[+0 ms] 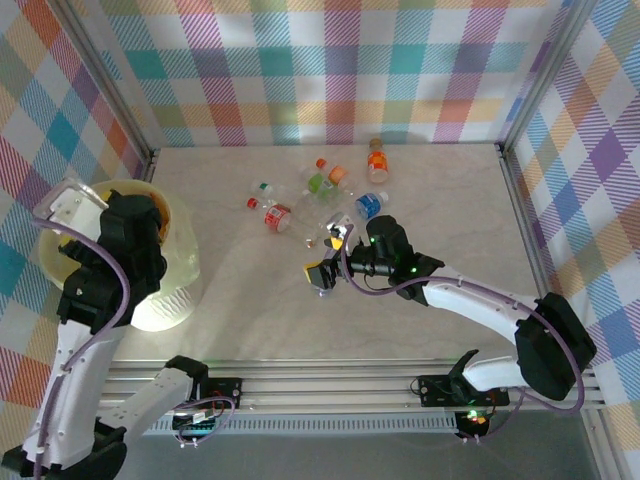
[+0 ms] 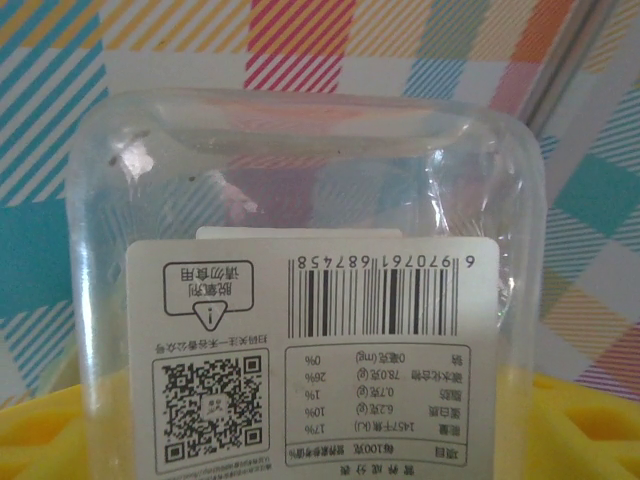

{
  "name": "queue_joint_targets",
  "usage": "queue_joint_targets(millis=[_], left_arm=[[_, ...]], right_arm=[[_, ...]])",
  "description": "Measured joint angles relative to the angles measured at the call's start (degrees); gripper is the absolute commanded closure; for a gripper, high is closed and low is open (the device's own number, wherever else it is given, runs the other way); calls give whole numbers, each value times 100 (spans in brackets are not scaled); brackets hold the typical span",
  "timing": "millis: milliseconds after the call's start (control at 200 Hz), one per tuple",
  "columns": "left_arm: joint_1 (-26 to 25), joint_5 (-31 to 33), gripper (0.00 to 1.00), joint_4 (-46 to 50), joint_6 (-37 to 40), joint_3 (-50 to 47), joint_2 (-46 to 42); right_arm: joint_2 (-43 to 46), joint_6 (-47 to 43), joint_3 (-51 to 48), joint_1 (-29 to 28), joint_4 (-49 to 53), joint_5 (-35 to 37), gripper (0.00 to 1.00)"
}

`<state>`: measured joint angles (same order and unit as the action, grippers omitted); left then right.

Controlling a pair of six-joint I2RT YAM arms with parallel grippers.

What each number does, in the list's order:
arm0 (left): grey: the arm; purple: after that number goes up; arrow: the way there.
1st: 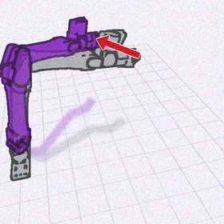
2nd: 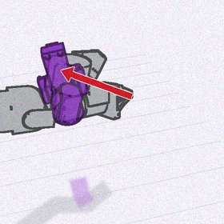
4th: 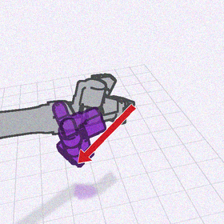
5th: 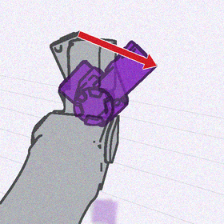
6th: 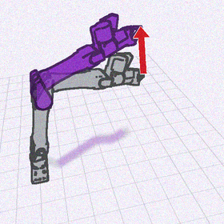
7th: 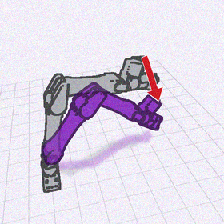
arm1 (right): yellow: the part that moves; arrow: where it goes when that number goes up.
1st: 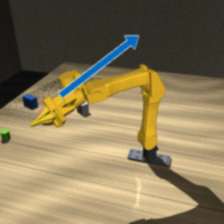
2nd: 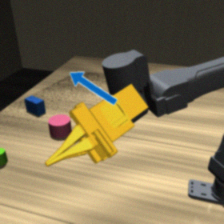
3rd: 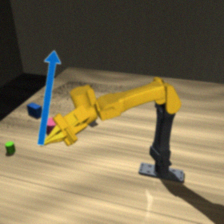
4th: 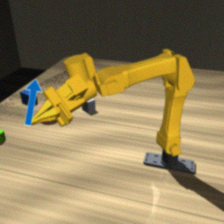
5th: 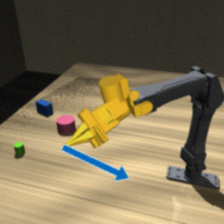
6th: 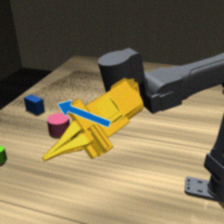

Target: Put the plastic bottles in the bin

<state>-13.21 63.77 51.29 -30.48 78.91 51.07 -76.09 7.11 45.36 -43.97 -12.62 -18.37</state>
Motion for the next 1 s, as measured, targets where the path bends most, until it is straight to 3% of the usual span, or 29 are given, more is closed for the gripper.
queue_joint_targets(millis=[325, 455, 650, 1005], left_arm=[[2111, -2249, 25, 289, -59, -142, 415], [2632, -2927, 20, 549, -188, -164, 492], [3082, -3593, 11, 894, -308, -162, 774], [3139, -4061, 0, 1032, -313, -42, 855]], right_arm=[[0, 17, 0, 0, 2, -37, 0], [0, 17, 0, 0, 2, -37, 0], [-4, 20, 0, 0, 2, -35, 0], [-81, 133, 2, 0, 2, -31, 0]])
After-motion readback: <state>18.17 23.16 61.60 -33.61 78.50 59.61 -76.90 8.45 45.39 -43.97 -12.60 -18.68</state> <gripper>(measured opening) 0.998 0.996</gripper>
